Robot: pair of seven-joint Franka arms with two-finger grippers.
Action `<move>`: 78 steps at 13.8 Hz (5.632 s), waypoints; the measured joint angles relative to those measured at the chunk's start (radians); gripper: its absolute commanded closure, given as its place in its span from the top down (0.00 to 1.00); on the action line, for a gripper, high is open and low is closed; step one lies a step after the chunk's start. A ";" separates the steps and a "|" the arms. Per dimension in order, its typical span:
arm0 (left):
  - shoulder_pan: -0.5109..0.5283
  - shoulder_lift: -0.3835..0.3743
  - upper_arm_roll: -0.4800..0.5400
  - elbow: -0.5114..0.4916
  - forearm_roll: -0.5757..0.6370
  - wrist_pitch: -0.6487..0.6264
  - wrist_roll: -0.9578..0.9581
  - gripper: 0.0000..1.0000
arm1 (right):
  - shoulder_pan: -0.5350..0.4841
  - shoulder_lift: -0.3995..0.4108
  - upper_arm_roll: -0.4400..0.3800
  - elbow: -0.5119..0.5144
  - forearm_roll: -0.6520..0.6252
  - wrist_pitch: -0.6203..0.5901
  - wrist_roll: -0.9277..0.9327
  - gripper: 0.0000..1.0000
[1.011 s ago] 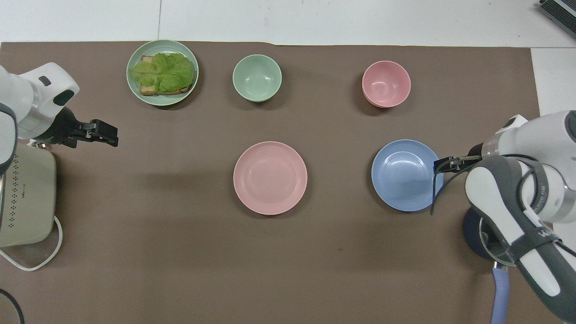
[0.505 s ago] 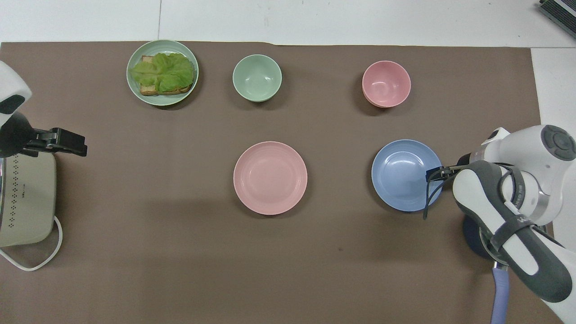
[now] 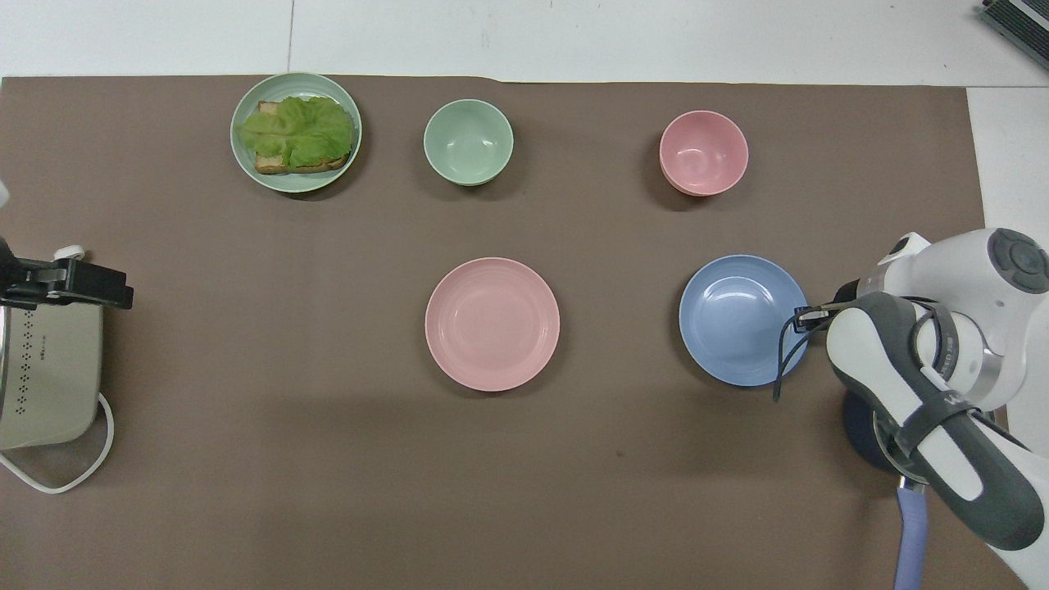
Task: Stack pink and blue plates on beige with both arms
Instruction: 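Grasp the rim of the blue plate with the right gripper, then lift the blue plate and lower it onto the pink plate, then open the right gripper and draw it back from the blue plate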
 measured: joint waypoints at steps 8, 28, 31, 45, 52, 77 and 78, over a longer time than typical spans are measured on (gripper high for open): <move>0.000 -0.008 0.000 0.001 0.000 0.001 0.000 1.00 | -0.012 -0.109 0.001 0.134 0.010 -0.274 -0.008 0.00; 0.000 -0.008 0.000 0.001 0.000 0.001 0.000 1.00 | 0.484 -0.017 0.052 0.265 0.016 -0.146 0.665 0.00; 0.000 -0.008 0.000 0.001 0.000 0.001 0.000 1.00 | 0.512 0.027 0.055 0.268 0.088 -0.103 0.666 0.00; 0.000 -0.008 0.000 0.001 0.000 0.001 0.000 1.00 | 0.545 0.087 0.059 0.244 0.137 -0.060 0.653 0.00; 0.000 -0.008 0.000 0.001 0.000 0.001 0.000 1.00 | 0.542 0.105 0.060 0.231 0.195 -0.007 0.588 0.00; 0.000 -0.008 0.000 0.001 0.000 0.001 0.000 1.00 | 0.504 0.120 0.059 0.250 0.202 0.014 0.431 1.00; 0.000 -0.008 0.000 0.001 0.000 0.001 0.000 1.00 | 0.505 0.120 0.059 0.250 0.202 0.014 0.437 1.00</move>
